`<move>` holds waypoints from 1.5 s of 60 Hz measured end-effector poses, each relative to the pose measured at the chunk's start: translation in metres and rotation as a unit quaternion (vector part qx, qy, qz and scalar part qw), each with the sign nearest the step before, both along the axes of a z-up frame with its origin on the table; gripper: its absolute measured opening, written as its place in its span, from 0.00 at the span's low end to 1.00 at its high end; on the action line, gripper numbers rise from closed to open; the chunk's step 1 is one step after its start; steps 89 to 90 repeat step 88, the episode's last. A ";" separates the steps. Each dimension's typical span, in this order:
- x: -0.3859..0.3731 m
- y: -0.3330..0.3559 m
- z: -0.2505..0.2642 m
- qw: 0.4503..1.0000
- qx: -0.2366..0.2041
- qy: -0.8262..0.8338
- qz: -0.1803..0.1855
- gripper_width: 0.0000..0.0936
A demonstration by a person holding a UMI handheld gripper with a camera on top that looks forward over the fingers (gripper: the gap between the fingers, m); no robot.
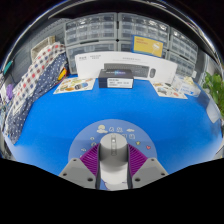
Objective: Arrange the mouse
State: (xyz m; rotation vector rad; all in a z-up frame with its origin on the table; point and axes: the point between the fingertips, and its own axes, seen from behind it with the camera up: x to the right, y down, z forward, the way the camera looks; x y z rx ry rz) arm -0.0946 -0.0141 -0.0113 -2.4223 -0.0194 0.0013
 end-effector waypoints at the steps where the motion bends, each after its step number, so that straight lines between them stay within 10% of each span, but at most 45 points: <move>1: 0.000 0.000 0.001 1.000 0.002 0.001 -0.001 0.42; 14: 0.000 0.001 0.001 1.000 -0.001 0.003 0.003 0.55; 23: 0.013 -0.004 0.009 0.999 -0.027 -0.026 -0.004 0.95; 51: -0.015 -0.065 0.175 0.995 0.091 0.026 -0.003 0.94; 90: -0.035 -0.143 0.200 0.995 0.093 0.008 0.022 0.93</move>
